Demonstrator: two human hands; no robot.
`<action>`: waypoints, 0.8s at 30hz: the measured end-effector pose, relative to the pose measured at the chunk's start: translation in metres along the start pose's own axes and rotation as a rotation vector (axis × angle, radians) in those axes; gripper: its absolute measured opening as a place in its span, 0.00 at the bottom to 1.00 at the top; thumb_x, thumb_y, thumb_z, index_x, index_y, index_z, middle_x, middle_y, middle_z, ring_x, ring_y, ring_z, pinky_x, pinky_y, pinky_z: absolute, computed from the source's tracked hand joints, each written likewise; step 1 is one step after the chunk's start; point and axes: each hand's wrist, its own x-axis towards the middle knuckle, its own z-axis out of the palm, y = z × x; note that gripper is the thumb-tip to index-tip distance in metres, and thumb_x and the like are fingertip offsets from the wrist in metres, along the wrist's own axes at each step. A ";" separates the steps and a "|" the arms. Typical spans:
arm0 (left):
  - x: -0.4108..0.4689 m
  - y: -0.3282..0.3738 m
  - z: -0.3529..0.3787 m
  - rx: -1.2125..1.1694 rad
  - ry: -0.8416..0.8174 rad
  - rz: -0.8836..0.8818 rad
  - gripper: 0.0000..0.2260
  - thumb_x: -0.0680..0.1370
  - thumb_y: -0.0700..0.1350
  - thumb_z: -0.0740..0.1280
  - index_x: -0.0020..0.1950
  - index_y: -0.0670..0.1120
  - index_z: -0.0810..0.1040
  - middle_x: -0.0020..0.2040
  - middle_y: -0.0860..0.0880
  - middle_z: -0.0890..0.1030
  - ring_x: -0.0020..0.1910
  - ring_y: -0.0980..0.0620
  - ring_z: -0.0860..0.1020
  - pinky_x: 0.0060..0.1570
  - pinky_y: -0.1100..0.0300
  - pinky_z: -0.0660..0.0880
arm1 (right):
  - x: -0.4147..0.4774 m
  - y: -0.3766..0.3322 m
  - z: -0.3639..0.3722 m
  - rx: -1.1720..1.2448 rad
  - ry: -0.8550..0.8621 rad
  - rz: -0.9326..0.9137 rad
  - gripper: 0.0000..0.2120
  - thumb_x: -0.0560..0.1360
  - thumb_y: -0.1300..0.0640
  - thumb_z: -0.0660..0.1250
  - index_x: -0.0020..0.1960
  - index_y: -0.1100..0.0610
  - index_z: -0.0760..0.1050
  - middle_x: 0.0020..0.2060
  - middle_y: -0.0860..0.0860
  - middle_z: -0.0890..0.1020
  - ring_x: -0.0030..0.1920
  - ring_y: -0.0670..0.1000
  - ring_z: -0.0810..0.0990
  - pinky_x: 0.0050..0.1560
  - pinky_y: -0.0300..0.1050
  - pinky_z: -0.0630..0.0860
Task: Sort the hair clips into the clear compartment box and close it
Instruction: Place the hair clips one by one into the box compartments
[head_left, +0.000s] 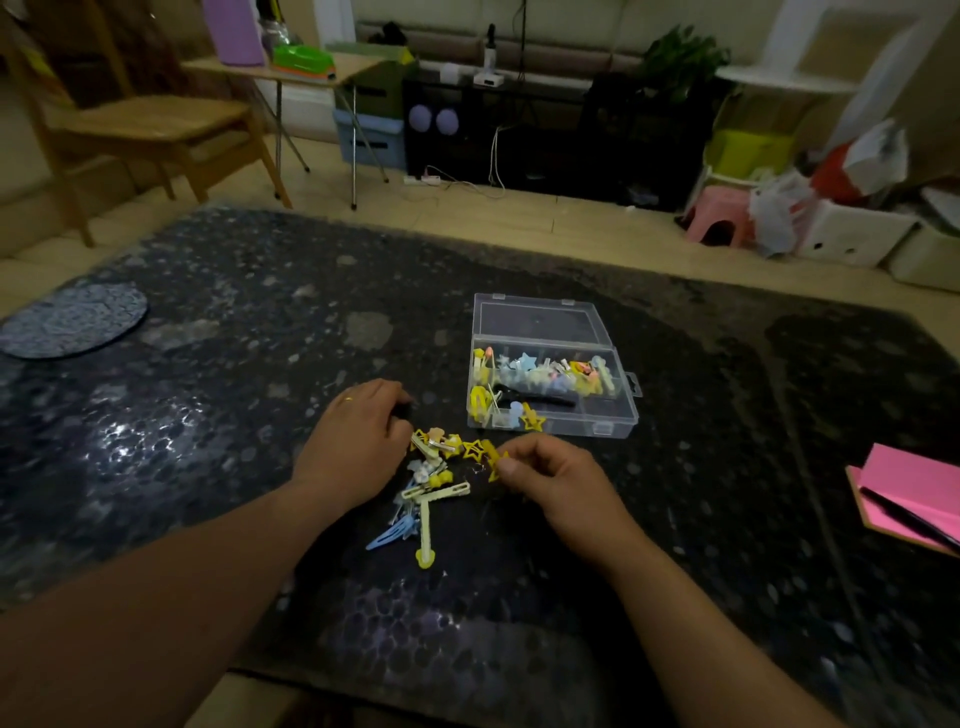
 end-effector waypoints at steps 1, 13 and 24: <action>0.000 0.000 0.000 0.002 -0.001 0.000 0.13 0.79 0.44 0.61 0.62 0.49 0.78 0.61 0.52 0.80 0.61 0.50 0.76 0.64 0.51 0.72 | 0.001 -0.003 -0.001 0.052 0.019 0.023 0.01 0.81 0.57 0.73 0.52 0.53 0.84 0.43 0.51 0.86 0.42 0.45 0.81 0.47 0.42 0.79; -0.001 -0.004 0.002 0.008 -0.008 -0.007 0.13 0.80 0.44 0.60 0.63 0.49 0.77 0.62 0.52 0.80 0.61 0.50 0.75 0.63 0.51 0.72 | 0.085 -0.039 -0.057 -0.492 0.258 0.073 0.03 0.78 0.55 0.77 0.49 0.49 0.83 0.44 0.44 0.85 0.48 0.46 0.84 0.53 0.46 0.80; 0.001 -0.001 -0.005 -0.085 -0.035 -0.051 0.21 0.77 0.49 0.53 0.61 0.47 0.81 0.64 0.49 0.81 0.64 0.49 0.76 0.66 0.50 0.70 | 0.096 -0.033 -0.050 -0.828 0.149 0.134 0.10 0.80 0.52 0.71 0.42 0.53 0.85 0.41 0.48 0.86 0.43 0.49 0.82 0.46 0.46 0.76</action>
